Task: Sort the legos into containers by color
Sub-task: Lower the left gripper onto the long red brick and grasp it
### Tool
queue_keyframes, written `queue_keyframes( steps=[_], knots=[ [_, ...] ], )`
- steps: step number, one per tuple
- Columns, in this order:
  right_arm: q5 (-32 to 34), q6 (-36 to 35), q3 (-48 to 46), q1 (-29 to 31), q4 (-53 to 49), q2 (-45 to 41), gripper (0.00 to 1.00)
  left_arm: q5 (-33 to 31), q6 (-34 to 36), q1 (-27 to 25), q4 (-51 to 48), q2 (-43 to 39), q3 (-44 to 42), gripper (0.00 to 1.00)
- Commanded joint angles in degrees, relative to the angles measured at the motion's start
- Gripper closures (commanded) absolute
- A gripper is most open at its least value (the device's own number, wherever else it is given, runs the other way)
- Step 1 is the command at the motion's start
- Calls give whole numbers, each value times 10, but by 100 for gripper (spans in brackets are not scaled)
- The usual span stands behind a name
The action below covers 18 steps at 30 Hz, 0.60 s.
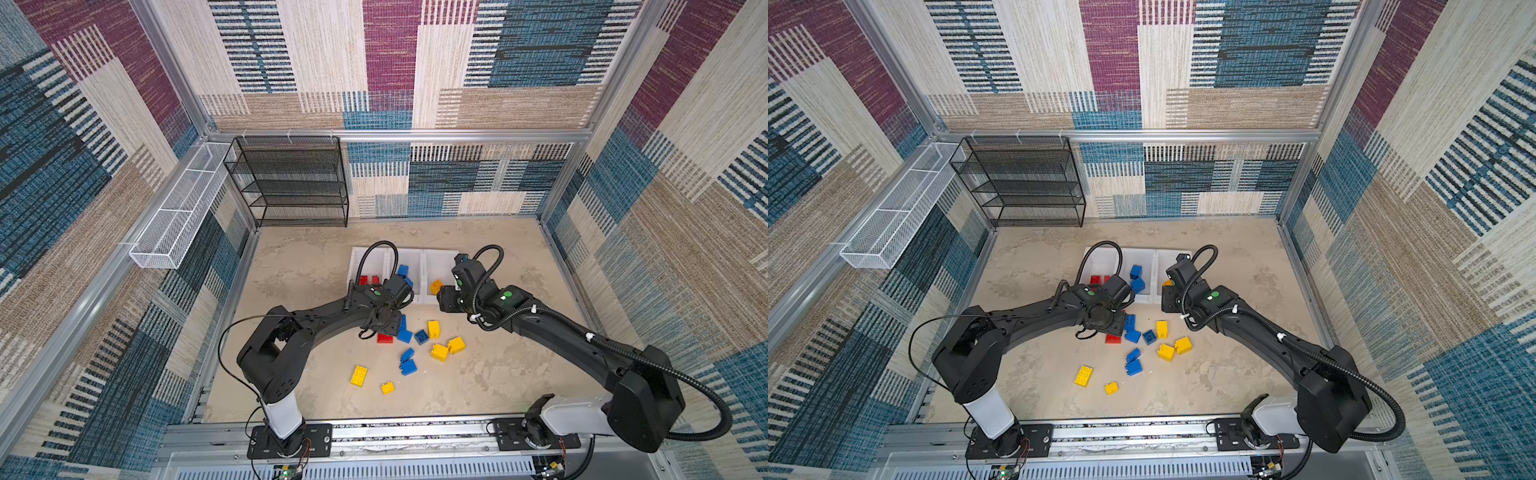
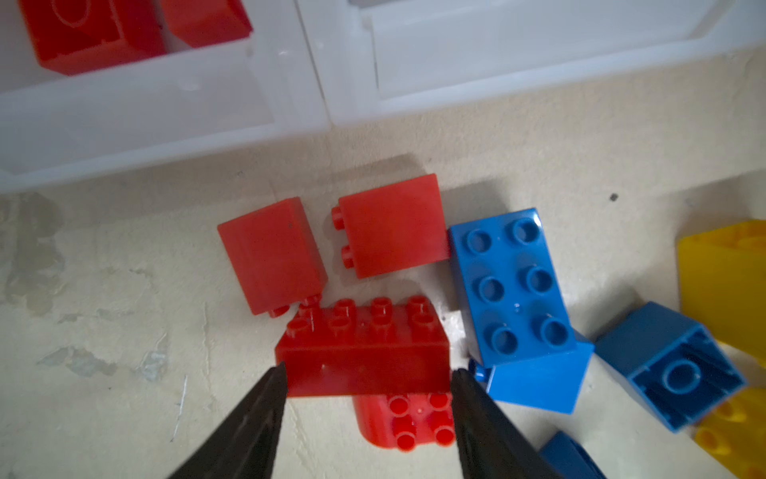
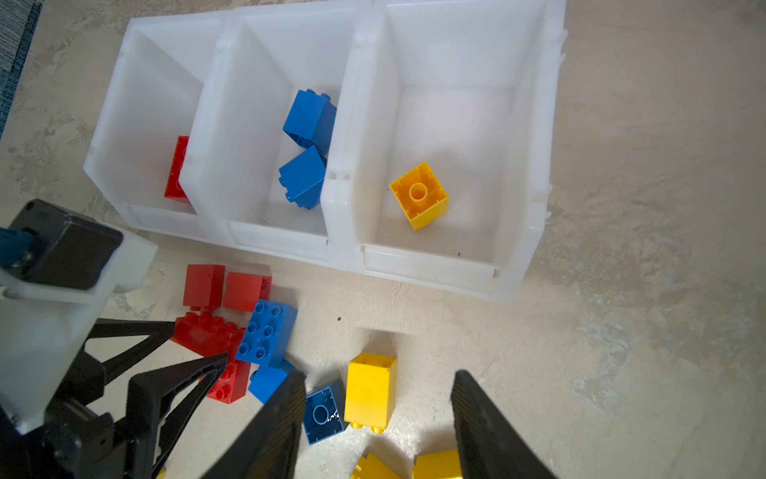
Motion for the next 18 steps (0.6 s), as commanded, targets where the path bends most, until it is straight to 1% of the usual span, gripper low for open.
queue_keyframes(
  steps=[1, 18],
  knots=[
    [-1, 8, 2, 0, -1, -4, 40, -14, 8, 2, -7, 3, 8, 32],
    [0, 12, -5, 0, -7, -15, 40, -4, -5, 7, 0, 1, 0, 29]
  ],
)
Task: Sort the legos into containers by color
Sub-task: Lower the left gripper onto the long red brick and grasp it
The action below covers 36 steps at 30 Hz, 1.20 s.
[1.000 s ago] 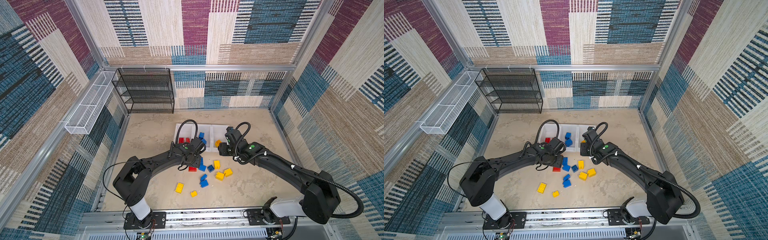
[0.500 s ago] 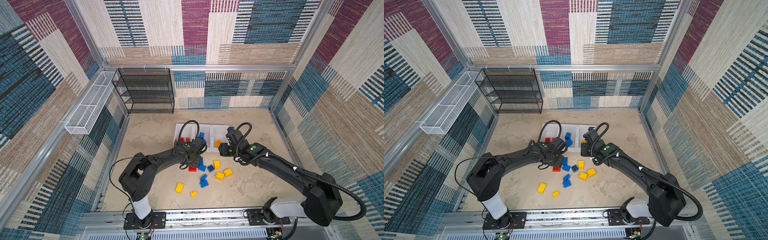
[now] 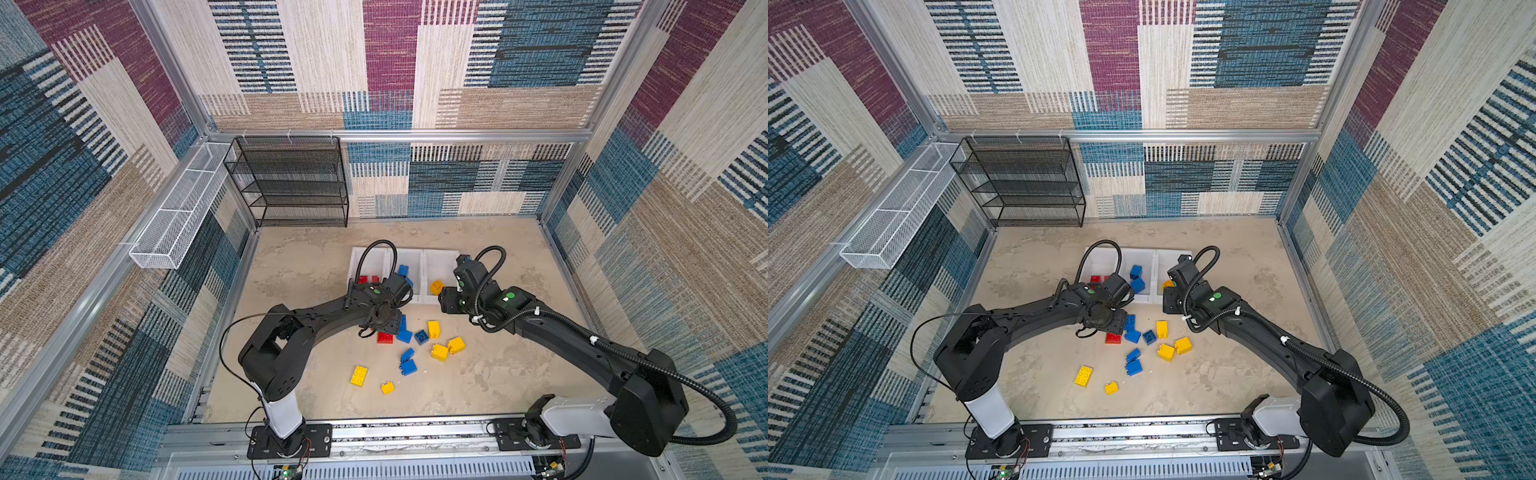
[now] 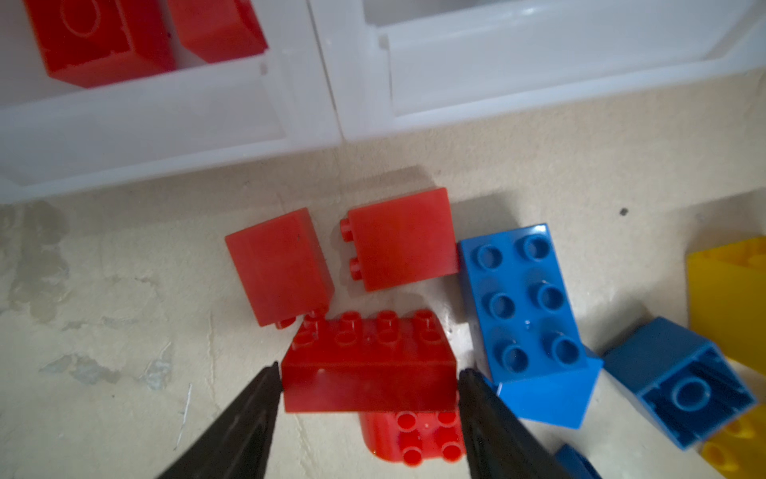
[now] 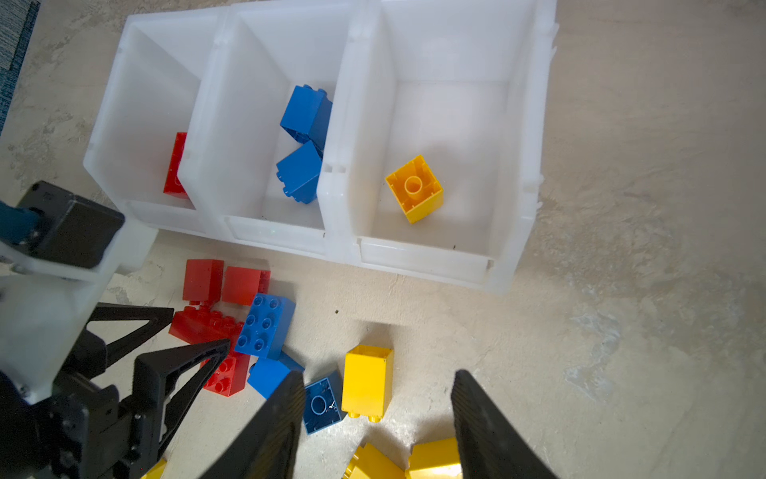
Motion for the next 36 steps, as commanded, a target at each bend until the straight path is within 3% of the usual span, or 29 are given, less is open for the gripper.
queue_keyframes(
  steps=[1, 14, 27, 36],
  knots=[
    [0, 9, -1, 0, 3, -3, 40, -3, -6, 0, -3, -4, -2, 29],
    [-2, 8, -2, 0, 2, -4, 40, 9, -16, 0, 2, -1, -10, 27],
    [3, 4, 1, 0, -5, -5, 40, 16, -10, 1, 7, 8, -6, 34],
    [8, 4, 6, 0, -10, -9, 40, 25, -10, 2, 3, -42, 8, 36]
  ],
)
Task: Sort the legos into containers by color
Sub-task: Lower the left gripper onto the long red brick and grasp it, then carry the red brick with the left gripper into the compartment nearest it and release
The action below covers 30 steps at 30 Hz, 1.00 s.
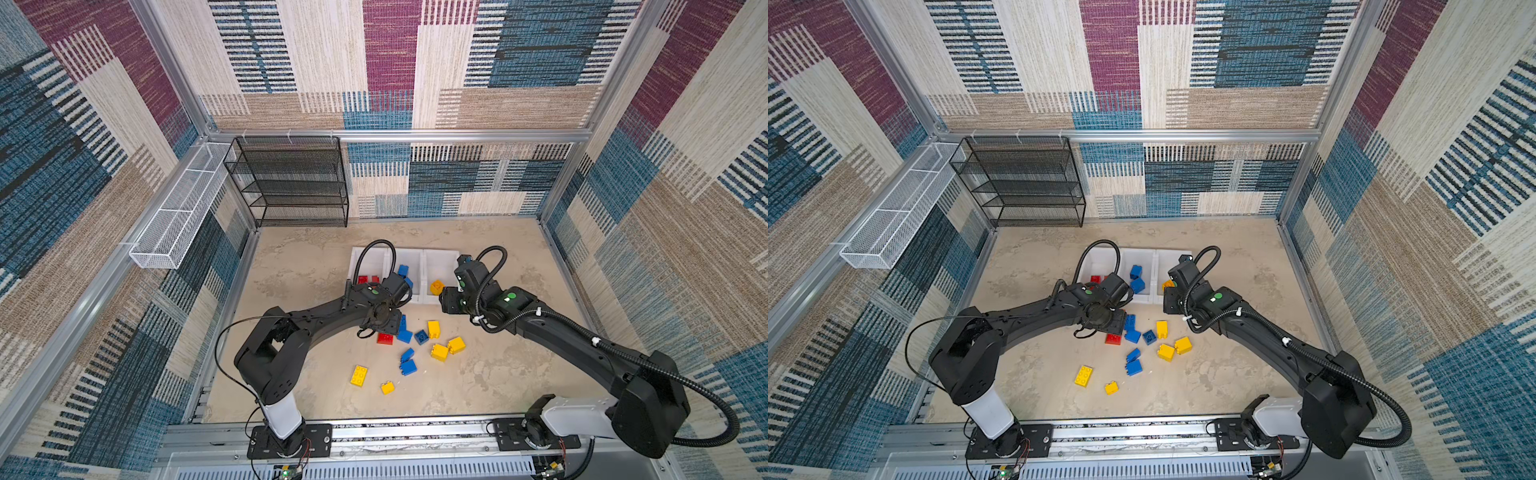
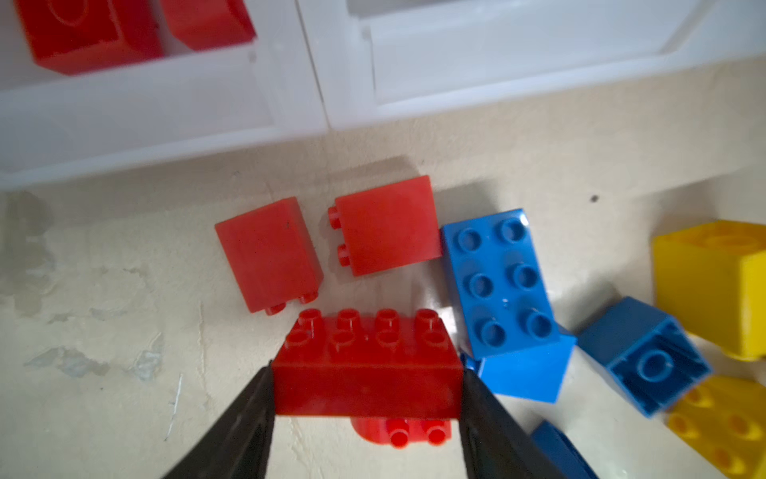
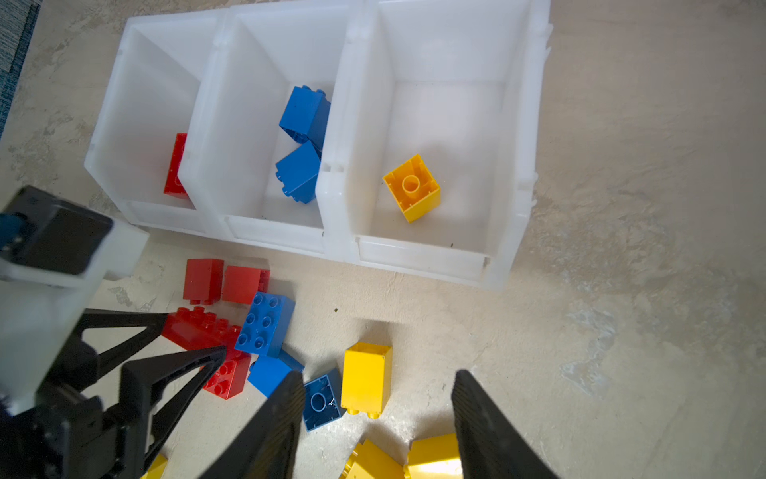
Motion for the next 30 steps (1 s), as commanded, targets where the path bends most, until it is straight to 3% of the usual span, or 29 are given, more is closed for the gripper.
queue_keyframes(
  steps=[1, 9, 18, 30],
  knots=[
    [7, 2, 5, 0, -2, -3, 40, 5, -3, 4, -1, -21, 15, 36],
    [8, 1, 12, 0, -7, -6, 40, 3, 54, 69, -15, -36, 73, 36],
    [14, 7, 8, 0, -15, -22, 40, 28, 116, 172, -26, 43, 177, 37],
    [16, 16, 1, 0, -24, -34, 40, 36, 152, 185, -54, 180, 316, 37]
  ],
)
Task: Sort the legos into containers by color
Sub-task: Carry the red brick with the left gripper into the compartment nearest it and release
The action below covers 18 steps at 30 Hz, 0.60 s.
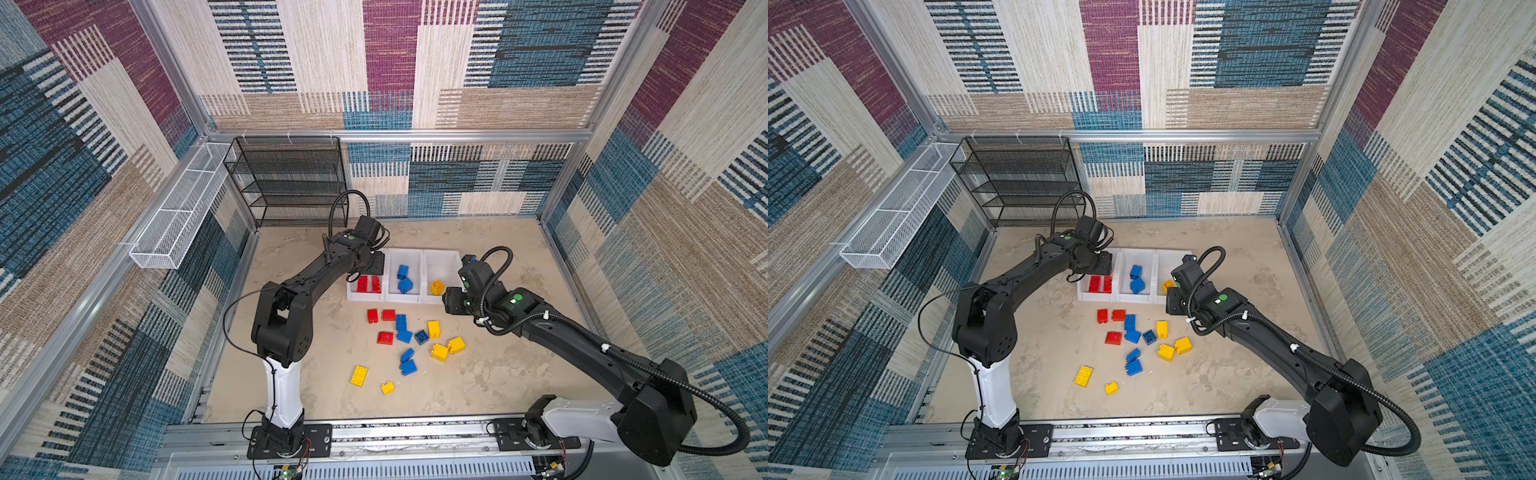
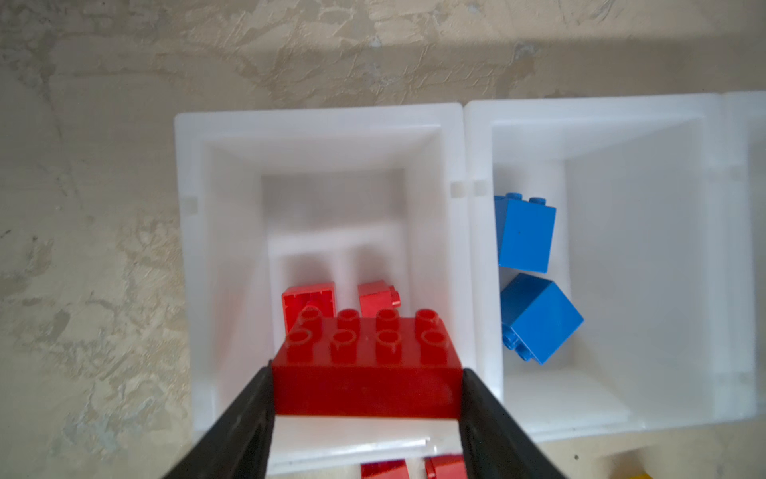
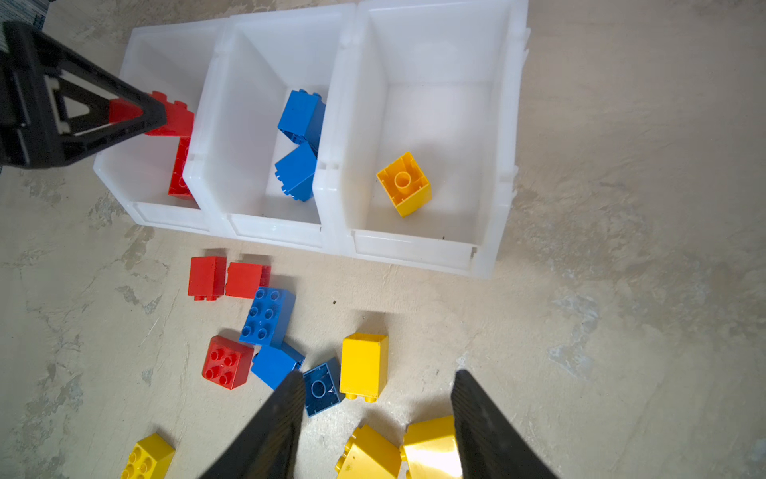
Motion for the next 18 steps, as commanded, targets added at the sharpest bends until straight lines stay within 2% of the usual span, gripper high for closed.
queue_keyframes(
  steps=[1, 9, 18],
  knots=[
    [14, 8, 0, 0, -1, -8, 40, -9, 29, 3, -20, 21, 24, 37],
    [16, 9, -2, 0, -7, -12, 40, -5, 17, 6, -20, 54, 55, 32],
    [18, 8, -7, 0, -9, -23, 39, -2, 2, 6, -20, 32, 47, 27]
  ],
)
